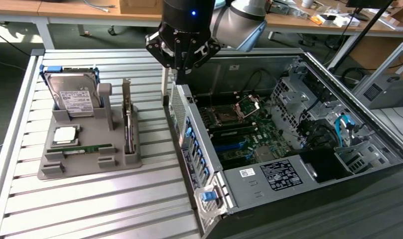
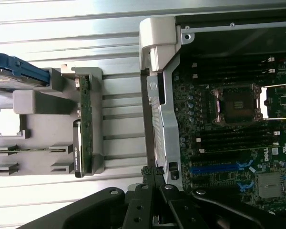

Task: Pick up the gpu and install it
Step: 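Reach for the gpu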

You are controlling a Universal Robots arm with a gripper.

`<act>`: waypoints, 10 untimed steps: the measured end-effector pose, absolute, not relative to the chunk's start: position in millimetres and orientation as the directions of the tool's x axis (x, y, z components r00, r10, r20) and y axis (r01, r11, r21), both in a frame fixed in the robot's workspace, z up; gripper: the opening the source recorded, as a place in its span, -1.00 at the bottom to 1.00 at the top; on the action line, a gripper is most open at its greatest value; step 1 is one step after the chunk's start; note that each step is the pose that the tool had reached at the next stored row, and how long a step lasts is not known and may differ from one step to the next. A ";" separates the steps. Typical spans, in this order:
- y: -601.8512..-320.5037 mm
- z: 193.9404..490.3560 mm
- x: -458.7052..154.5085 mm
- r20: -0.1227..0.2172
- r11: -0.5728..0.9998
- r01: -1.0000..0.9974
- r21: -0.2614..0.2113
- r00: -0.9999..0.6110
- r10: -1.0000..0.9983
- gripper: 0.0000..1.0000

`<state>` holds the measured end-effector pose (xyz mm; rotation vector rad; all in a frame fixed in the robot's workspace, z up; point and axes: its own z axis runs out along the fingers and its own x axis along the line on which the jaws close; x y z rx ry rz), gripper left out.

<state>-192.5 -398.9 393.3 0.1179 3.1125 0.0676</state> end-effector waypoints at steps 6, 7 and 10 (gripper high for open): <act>-398.9 393.3 -194.2 -0.024 0.996 0.075 0.044 -0.997 0.076 -0.80; -398.9 393.3 -194.4 -0.025 0.996 0.075 0.044 -0.997 0.076 -0.80; -398.9 393.3 -195.2 -0.024 0.996 0.075 0.044 -0.997 0.076 -0.80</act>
